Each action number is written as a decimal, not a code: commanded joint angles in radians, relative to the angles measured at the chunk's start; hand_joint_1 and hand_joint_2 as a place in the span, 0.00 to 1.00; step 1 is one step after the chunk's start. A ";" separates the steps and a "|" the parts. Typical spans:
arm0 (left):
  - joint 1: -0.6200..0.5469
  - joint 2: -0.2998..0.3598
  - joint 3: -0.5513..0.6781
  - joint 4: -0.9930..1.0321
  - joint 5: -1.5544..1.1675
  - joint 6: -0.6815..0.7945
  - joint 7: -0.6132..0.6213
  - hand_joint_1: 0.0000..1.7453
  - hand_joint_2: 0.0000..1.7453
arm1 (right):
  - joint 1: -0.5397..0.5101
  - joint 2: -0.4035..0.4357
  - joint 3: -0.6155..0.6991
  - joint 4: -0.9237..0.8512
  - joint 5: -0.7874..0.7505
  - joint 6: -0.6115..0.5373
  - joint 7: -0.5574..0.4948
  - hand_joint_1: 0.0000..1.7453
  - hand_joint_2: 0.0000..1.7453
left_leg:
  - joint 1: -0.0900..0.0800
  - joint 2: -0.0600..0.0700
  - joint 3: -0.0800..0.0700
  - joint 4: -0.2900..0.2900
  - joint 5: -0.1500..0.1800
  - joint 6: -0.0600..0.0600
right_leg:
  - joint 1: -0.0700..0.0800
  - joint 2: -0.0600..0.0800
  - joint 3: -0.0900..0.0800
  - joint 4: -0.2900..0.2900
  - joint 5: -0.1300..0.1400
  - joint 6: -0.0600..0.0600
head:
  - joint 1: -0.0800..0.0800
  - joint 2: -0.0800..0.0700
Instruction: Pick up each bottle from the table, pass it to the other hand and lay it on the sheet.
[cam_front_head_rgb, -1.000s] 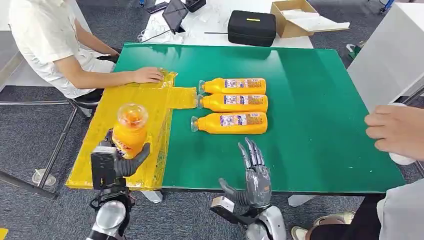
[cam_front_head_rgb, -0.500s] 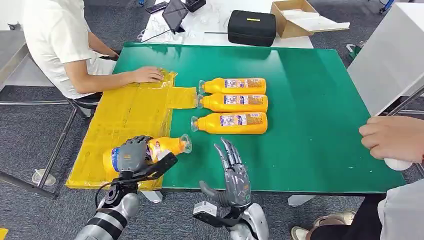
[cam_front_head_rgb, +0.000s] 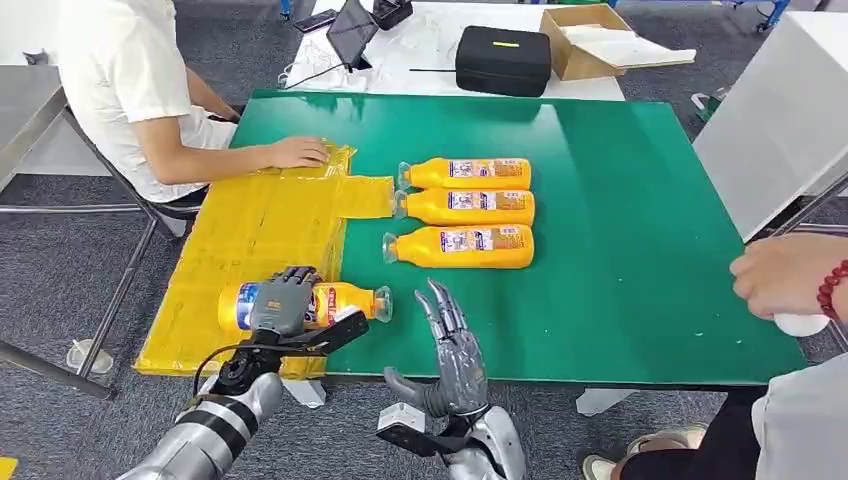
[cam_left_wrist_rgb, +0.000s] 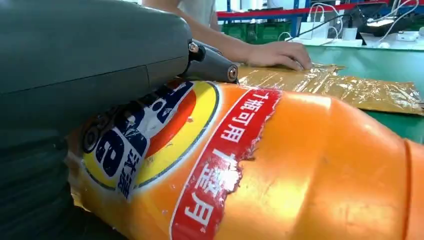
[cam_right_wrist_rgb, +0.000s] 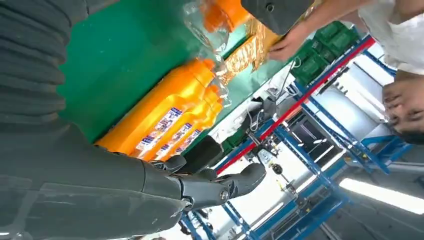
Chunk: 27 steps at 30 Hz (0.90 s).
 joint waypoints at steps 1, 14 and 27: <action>-0.023 0.029 -0.037 0.113 0.016 -0.076 -0.034 0.11 1.00 | -0.046 -0.032 0.031 0.084 -0.008 0.000 -0.001 0.00 1.00 | 0.001 0.003 0.002 -0.001 0.000 0.000 | 0.001 0.004 0.001 -0.001 0.001 -0.002 | 0.000 0.000; -0.066 0.064 -0.035 0.168 0.131 -0.371 -0.275 0.00 1.00 | -0.098 -0.048 0.082 0.134 -0.069 0.000 -0.001 0.00 1.00 | 0.000 0.000 0.004 -0.002 0.003 0.000 | 0.000 0.001 0.004 -0.001 0.002 0.000 | 0.000 0.000; -0.081 0.095 -0.046 0.167 0.200 -0.542 -0.360 0.00 1.00 | -0.130 -0.058 0.129 0.176 -0.098 0.000 -0.001 0.00 1.00 | -0.001 -0.004 0.007 -0.002 0.004 0.001 | -0.001 -0.004 0.008 -0.001 0.002 -0.002 | 0.000 0.000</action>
